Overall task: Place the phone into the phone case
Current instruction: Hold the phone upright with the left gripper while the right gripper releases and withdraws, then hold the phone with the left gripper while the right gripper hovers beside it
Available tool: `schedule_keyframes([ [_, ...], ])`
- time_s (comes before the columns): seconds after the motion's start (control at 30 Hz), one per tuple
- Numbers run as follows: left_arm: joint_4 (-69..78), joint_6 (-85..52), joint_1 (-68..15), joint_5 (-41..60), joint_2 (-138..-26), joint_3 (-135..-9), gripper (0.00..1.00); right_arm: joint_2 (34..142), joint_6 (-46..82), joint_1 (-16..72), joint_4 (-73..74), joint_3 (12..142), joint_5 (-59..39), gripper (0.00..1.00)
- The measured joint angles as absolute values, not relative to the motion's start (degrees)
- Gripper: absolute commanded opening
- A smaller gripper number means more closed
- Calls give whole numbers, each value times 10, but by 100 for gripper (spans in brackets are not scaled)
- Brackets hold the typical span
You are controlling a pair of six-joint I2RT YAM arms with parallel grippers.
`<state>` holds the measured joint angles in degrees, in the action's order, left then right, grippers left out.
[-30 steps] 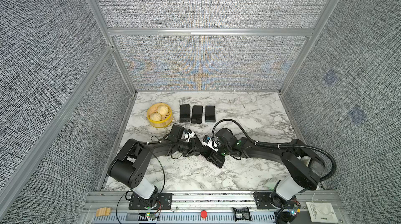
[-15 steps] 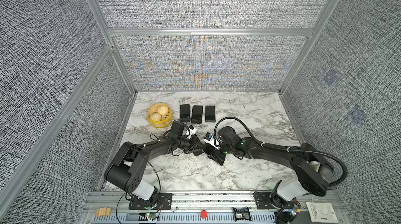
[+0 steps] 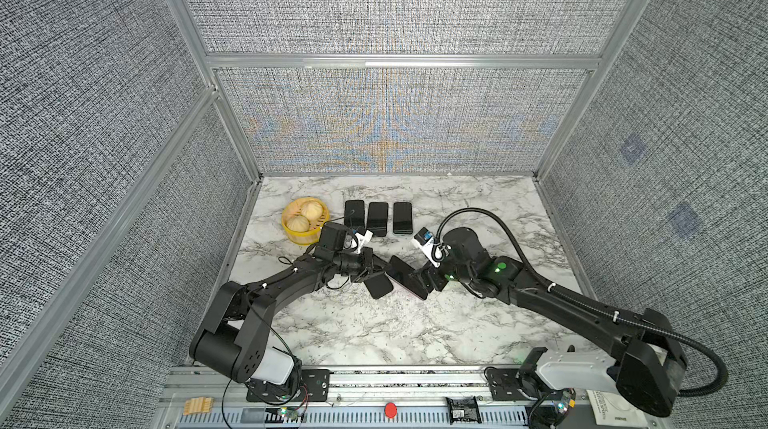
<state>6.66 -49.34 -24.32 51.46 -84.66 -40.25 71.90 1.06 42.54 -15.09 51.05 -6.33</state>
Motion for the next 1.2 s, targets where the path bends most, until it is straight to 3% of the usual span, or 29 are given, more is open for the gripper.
schedule_keyframes([
  [0.13,114,-501,-222,531,-853,-391,0,708,101,375,-146,486,-90,69],
  [0.3,152,-511,-204,548,-845,-381,0,696,222,286,-108,430,-193,67],
  [0.53,275,-580,-193,568,-857,-349,0,704,425,176,114,290,-357,60],
  [0.87,631,-780,-192,580,-996,-307,0,776,578,154,411,217,-446,51],
  [1.2,754,-844,-192,580,-999,-308,0,816,606,150,493,229,-482,49],
])
